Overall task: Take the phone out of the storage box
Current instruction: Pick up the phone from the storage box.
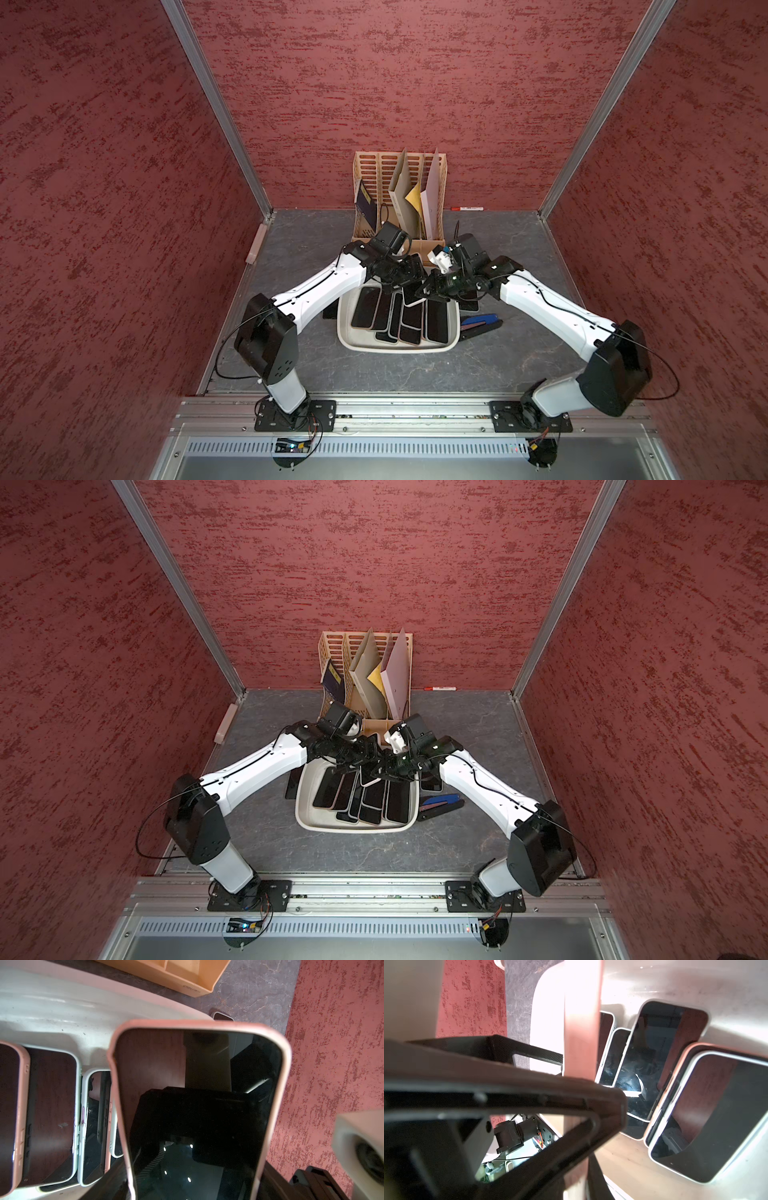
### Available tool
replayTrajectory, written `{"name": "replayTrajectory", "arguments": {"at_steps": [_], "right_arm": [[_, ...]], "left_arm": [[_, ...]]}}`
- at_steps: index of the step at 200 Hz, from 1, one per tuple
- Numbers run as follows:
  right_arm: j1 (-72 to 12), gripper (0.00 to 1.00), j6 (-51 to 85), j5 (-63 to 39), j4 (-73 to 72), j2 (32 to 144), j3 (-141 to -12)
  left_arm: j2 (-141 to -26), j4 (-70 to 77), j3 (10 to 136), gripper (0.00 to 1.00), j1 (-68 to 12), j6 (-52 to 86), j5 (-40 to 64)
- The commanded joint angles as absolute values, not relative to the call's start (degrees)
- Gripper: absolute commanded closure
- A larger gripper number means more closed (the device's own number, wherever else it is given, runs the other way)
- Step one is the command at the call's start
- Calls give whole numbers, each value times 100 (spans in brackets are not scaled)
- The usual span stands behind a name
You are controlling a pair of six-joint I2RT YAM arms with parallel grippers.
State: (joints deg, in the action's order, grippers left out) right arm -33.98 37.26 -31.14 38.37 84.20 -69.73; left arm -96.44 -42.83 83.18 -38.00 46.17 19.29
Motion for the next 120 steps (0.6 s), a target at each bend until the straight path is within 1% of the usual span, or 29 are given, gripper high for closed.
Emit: {"name": "replayTrajectory", "arguments": {"at_steps": [1,36,64,93,120], "right_arm": [[-3414,100,3633,-2660,3337,8155,-6952],[-3371,100,3434,-2225,3835,7797,-7030],[-3058,100,3275,-2001,4258,7356,-7040],[-2290,100,2978,-1918,4694,6909,-7075],[-1461,100,2647,-1877,5059,6950,-7009]], "left_arm": [[-9595,-4280,8547,0,-3993,4582,2345],[-9395,-4106,8493,0,-3795,4573,2373],[-8971,-4001,8391,0,-3514,4403,2284],[-8394,-3996,7943,0,-3170,4004,2090],[-7998,-4081,7386,0,-2902,3632,2048]]}}
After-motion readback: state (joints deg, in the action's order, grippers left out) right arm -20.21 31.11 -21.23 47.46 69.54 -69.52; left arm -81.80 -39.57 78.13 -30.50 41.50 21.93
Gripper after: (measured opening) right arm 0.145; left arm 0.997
